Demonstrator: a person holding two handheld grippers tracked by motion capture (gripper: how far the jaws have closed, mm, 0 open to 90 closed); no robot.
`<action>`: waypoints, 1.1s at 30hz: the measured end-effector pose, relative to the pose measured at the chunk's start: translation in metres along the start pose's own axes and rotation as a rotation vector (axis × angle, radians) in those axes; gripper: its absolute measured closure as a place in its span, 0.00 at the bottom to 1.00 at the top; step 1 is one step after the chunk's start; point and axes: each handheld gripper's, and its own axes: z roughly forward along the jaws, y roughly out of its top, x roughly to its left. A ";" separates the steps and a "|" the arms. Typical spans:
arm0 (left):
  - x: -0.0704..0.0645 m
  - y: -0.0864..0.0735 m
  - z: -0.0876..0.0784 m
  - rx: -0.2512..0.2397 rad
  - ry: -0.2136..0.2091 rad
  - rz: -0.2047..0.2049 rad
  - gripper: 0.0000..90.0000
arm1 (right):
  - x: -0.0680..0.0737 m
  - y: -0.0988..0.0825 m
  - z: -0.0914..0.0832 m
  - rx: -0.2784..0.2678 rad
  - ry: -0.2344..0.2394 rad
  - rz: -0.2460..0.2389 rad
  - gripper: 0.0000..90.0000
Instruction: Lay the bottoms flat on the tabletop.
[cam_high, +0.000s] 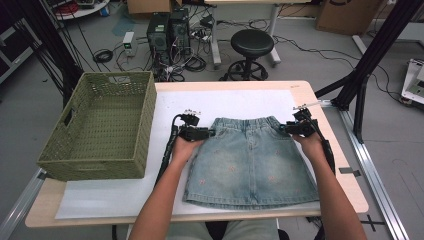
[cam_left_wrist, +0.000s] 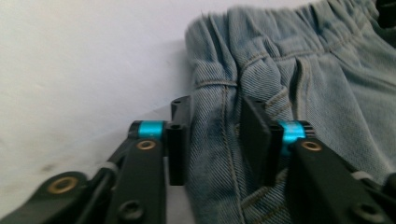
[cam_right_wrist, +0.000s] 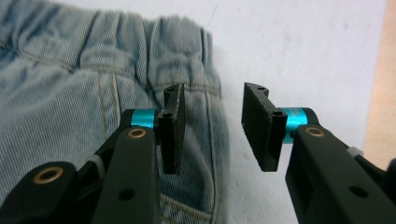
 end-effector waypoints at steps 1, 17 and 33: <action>0.000 -0.002 0.000 -0.006 0.001 0.005 0.76 | -0.001 -0.001 0.001 0.015 0.001 0.000 0.68; 0.013 0.022 -0.032 -0.229 0.210 0.023 0.95 | 0.004 0.009 0.000 -0.116 -0.052 -0.048 0.97; 0.020 0.019 -0.043 -0.213 0.158 -0.022 0.68 | 0.004 0.010 -0.004 -0.100 -0.011 -0.033 0.68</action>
